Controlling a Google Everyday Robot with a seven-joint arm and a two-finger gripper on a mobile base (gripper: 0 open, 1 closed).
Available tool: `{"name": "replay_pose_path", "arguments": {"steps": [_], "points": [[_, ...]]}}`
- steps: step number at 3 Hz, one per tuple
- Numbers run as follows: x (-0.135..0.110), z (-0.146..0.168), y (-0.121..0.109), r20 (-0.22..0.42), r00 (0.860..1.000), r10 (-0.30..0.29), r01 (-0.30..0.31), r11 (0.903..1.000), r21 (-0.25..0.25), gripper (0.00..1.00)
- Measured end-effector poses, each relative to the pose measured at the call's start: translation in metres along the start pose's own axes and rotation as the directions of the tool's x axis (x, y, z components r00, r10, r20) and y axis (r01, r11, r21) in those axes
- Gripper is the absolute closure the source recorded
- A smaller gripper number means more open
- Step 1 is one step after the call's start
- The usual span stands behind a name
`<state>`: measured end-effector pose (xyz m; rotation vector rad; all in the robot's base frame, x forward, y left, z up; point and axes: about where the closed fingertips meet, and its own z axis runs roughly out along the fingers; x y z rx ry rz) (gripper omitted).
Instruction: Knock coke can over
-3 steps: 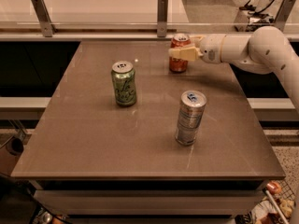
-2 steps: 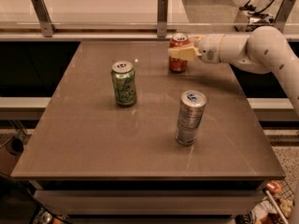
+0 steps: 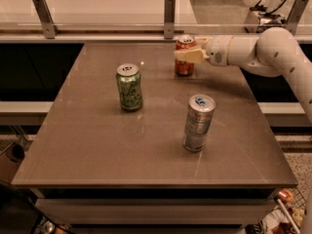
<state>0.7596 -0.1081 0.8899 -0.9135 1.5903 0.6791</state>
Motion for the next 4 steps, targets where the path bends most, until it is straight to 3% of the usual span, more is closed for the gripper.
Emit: {"name": "replay_pose_path", "arguments": {"steps": [1,2,3,4], "points": [[-0.007,-0.002,0.001,-0.027,1.0,-0.012,0.012,0.9999,0.006,1.0],[-0.023,-0.016,-0.002,-0.096,0.995,-0.037,0.04,0.9988,0.03,1.0],[-0.042,-0.039,-0.005,-0.191,0.98,-0.064,0.08,0.9939,0.076,1.0],[-0.053,-0.052,-0.008,-0.315,0.946,-0.081,0.118,0.9878,0.101,1.0]]}}
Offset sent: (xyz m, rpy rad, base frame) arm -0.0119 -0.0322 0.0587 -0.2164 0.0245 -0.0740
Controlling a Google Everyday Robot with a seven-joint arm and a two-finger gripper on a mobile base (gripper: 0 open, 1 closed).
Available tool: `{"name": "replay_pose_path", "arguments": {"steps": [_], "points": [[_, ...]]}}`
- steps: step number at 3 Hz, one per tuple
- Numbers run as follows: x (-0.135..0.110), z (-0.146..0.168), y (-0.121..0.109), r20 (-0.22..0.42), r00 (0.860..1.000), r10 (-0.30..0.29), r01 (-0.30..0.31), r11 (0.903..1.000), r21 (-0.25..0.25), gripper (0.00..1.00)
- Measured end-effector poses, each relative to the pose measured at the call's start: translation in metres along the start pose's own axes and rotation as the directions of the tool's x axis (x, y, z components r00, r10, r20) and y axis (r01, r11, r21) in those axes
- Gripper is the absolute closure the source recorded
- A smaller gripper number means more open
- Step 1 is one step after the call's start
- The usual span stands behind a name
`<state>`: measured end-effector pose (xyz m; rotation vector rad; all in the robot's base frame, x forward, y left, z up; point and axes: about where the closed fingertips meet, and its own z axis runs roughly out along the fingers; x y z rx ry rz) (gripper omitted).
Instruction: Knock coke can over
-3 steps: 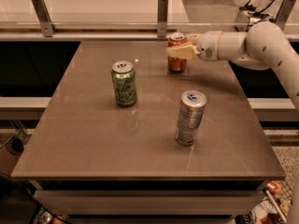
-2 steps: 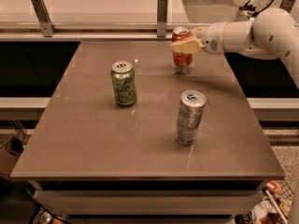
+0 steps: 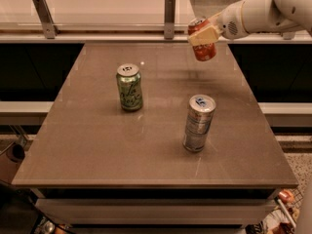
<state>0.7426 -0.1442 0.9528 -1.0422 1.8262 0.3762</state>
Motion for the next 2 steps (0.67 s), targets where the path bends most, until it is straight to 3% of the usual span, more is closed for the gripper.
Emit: {"name": "replay_pose_path", "arguments": {"steps": [1,2], "points": [[0.0034,-0.003,-0.0027,-0.121,0.992,-0.025,0.026,0.9996,0.011,1.0],[0.0133,0.0048,-0.0012,-0.232,0.972,-0.042,0.041,0.9991,-0.009,1.0]]}}
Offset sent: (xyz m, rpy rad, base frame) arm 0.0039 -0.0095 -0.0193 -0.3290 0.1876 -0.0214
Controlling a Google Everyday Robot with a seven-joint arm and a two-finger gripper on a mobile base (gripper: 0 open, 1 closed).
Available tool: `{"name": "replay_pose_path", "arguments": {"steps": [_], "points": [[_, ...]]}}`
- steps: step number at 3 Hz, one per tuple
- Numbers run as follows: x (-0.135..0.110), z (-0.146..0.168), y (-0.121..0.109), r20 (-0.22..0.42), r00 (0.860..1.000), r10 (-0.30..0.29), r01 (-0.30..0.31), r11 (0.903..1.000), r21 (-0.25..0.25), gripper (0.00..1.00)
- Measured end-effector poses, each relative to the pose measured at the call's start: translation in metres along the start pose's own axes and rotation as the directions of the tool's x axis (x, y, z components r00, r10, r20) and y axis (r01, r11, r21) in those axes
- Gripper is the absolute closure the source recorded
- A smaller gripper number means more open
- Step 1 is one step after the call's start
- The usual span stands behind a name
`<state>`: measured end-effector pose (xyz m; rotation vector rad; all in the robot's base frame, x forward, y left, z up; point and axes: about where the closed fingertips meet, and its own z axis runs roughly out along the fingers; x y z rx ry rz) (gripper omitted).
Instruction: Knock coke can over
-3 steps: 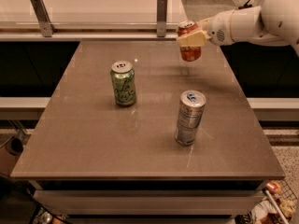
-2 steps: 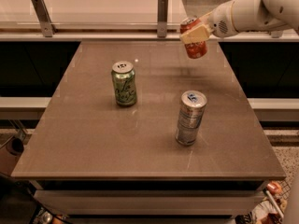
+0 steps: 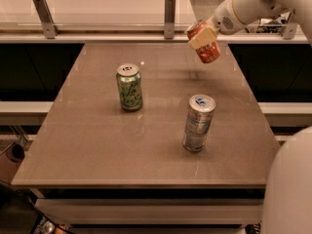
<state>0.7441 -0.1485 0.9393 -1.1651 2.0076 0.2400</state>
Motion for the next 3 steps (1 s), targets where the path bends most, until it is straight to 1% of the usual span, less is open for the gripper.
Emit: {"name": "replay_pose_path", "arguments": {"steps": [1,2,3], "points": [[0.014,0.017,0.004,-0.126,0.992,-0.016,0.013,0.9997,-0.02,1.0],[0.032,0.033,0.01,-0.225,0.974,-0.023,0.014,0.999,-0.043,1.0],[0.051,0.05,0.019,-0.317,0.948,-0.036,0.018,0.9981,-0.06,1.0]]}}
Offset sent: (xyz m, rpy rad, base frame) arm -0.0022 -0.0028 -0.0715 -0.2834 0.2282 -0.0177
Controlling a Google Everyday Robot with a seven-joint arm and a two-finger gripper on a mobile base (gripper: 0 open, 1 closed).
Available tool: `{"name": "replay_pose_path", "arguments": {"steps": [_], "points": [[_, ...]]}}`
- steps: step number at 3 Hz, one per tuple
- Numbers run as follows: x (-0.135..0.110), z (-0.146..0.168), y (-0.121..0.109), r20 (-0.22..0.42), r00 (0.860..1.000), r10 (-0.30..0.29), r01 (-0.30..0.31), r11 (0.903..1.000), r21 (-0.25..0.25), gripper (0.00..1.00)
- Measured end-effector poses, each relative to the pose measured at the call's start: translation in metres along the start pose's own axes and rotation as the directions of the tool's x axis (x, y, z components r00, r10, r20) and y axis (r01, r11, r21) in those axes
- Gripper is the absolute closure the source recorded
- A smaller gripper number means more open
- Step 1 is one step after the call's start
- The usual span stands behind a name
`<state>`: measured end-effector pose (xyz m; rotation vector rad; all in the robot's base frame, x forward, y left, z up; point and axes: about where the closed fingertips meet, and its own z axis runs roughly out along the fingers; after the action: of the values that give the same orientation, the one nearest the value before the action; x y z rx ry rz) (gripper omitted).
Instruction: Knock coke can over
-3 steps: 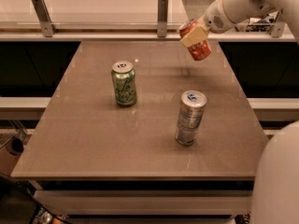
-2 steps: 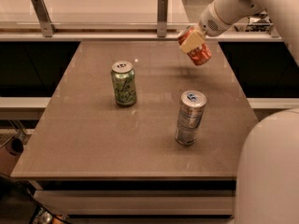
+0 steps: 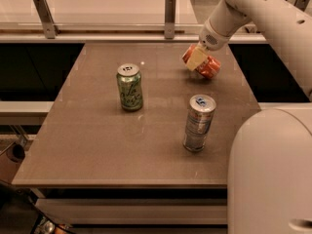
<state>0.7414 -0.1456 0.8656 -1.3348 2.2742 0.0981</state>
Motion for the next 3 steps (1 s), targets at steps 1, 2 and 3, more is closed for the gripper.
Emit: {"name": "replay_pose_path", "arguments": {"steps": [1,2,3], "points": [[0.0082,0.0262,0.013,-0.064,0.998,-0.017,0.015,0.9994,-0.033,1.0],[0.0071,0.0334,0.017,-0.069,0.997,-0.024,0.02,0.9985,-0.05,1.0],[0.0067,0.0326,0.0169,-0.069,0.997,-0.024,0.02,0.9985,-0.05,0.82]]}}
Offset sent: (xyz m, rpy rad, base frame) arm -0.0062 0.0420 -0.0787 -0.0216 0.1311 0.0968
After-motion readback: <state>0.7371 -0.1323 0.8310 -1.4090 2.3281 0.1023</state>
